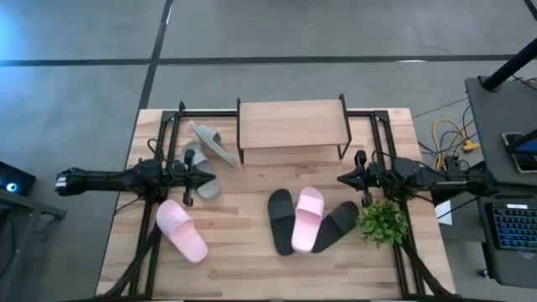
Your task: Pick and place slides into the shelf
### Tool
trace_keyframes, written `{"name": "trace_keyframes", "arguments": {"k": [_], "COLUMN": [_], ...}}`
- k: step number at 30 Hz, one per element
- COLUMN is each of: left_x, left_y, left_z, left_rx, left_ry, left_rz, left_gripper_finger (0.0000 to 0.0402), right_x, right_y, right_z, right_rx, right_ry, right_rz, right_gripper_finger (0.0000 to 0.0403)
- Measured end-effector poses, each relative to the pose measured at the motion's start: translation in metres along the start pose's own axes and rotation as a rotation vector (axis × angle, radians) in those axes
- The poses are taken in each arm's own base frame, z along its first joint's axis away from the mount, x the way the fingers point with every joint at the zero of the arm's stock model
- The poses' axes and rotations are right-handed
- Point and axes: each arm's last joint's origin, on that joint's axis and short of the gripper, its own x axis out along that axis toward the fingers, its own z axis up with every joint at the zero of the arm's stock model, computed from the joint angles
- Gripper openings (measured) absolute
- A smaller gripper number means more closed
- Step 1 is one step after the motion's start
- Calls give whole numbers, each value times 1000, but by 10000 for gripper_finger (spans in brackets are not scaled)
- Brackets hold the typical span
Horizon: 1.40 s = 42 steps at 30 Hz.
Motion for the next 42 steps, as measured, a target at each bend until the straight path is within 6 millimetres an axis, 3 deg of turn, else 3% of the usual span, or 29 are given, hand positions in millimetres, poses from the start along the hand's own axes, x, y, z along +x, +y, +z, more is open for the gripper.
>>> {"name": "trace_keyframes", "arguments": {"k": [4, 7, 10, 13, 17, 26, 29, 32, 36, 39, 42], "left_x": [0, 0, 0, 0, 0, 0, 0, 0, 0, 0, 0], "left_y": [0, 0, 0, 0, 0, 0, 0, 0, 0, 0, 0], "left_z": [0, 0, 0, 0, 0, 0, 0, 0, 0, 0, 0], "left_rx": [0, 0, 0, 0, 0, 0, 0, 0, 0, 0, 0], "left_ry": [0, 0, 0, 0, -1, -1, 2, 1, -1, 0, -1], "left_rz": [0, 0, 0, 0, 0, -1, 0, 0, 0, 0, 0], "left_gripper_finger": [0, 0, 0, 0, 0, 0, 0, 0, 0, 0, 0], "right_x": [0, 0, 0, 0, -2, -16, -17, -8, 41, 77, 94], "right_y": [0, -4, -5, -3, -1, 1, 2, 3, 6, 7, 11], "right_z": [0, 3, 7, 11, 28, 63, 74, 99, 127, 131, 129], "right_rx": [2, 90, 278, 585, 716, 808, 767, 757, 787, 877, 924], "right_ry": [-4, -44, -100, -152, -316, -608, -635, -630, -367, 72, 527], "right_rz": [-11, -141, -162, -78, 32, 214, 224, 200, 96, -75, -331], "right_gripper_finger": [9, 9, 9, 9, 9, 9, 9, 11, 31, 57, 87]}}
